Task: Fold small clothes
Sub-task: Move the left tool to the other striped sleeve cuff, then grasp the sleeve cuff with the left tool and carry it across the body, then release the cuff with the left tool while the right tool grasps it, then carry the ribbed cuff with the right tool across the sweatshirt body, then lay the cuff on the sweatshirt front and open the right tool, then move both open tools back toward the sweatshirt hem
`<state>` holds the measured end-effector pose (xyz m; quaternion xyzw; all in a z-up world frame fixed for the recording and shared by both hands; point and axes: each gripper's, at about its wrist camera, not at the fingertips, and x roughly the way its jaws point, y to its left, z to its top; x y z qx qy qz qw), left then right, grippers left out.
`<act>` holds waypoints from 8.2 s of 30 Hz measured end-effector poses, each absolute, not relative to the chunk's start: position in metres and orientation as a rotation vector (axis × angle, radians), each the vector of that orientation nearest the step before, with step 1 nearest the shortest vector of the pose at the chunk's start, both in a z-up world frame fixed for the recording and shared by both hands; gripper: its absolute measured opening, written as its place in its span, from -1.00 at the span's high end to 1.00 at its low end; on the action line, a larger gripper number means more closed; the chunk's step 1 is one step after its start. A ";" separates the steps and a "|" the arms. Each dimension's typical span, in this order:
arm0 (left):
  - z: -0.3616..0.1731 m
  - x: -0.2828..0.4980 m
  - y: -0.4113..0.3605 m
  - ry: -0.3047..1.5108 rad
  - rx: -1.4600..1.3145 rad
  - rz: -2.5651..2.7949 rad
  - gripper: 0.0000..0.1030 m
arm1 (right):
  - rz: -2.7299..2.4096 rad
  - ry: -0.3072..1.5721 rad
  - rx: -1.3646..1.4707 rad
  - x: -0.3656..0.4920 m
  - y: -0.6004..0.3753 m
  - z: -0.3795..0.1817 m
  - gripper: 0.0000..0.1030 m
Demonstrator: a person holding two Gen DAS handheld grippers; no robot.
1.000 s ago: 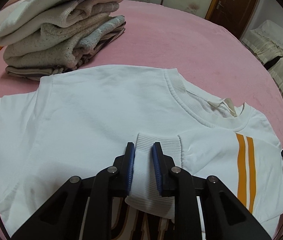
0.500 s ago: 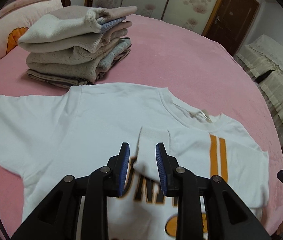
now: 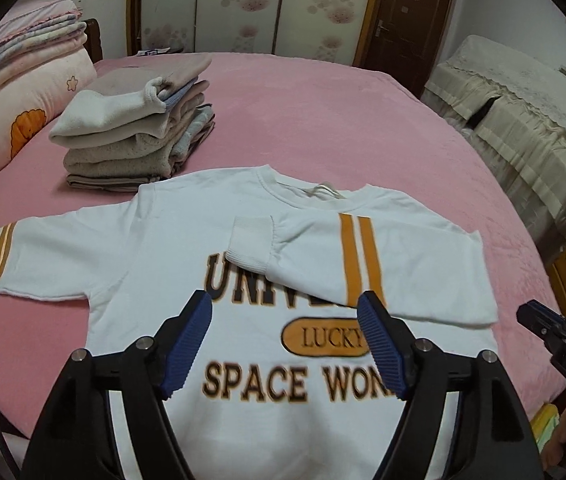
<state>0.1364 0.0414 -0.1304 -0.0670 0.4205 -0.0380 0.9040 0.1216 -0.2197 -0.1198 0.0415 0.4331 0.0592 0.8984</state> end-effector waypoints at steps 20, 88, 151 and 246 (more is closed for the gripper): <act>-0.059 0.063 0.113 0.846 -0.198 -0.056 -0.77 | 0.168 0.847 0.074 0.069 -0.160 -0.077 0.27; -0.096 0.186 0.419 0.922 -0.249 0.249 0.88 | 0.459 0.939 -0.103 0.237 0.148 -0.137 0.24; -0.253 0.124 0.305 0.984 -0.468 0.195 -0.28 | 0.299 1.049 -0.415 0.224 0.096 -0.216 0.58; -0.221 0.134 0.246 1.050 -0.313 0.245 -0.19 | -0.012 0.936 0.075 0.192 -0.233 -0.166 0.17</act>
